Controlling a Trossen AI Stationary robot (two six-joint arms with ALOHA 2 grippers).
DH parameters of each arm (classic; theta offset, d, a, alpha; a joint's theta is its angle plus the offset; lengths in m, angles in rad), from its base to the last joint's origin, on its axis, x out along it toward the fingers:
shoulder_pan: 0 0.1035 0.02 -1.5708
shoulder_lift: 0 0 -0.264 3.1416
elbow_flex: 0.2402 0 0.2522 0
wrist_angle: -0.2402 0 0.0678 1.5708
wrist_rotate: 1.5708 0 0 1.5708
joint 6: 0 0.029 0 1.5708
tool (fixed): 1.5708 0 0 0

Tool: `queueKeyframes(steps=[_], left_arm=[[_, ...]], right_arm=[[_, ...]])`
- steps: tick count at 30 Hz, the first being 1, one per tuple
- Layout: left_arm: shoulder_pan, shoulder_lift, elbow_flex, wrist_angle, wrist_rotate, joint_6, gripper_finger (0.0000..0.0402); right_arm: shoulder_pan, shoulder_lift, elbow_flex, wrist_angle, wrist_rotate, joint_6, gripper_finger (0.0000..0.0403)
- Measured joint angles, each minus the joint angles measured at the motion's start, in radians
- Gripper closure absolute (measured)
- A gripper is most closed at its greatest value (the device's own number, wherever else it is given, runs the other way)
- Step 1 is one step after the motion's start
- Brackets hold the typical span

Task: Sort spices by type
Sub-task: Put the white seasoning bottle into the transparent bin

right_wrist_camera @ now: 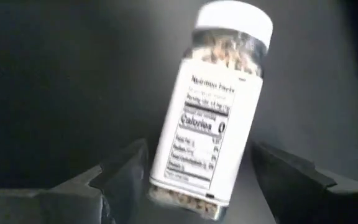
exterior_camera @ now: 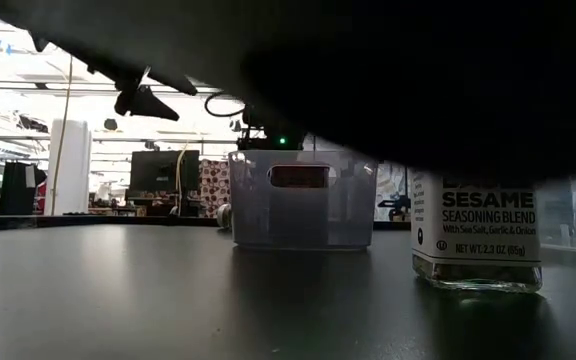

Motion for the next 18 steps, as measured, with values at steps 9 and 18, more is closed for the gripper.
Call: queueKeyframes(steps=[9,18], left_arm=[[0.0,0.006,0.0,0.005,0.0,0.005,0.0015],[0.0,0.006,0.0,0.006,0.0,0.005,0.0015]], right_arm=[[0.003,0.048,0.0,0.009,0.001,0.003,0.0097],[0.007,0.048,0.001,0.032,0.051,-0.002,0.0187]])
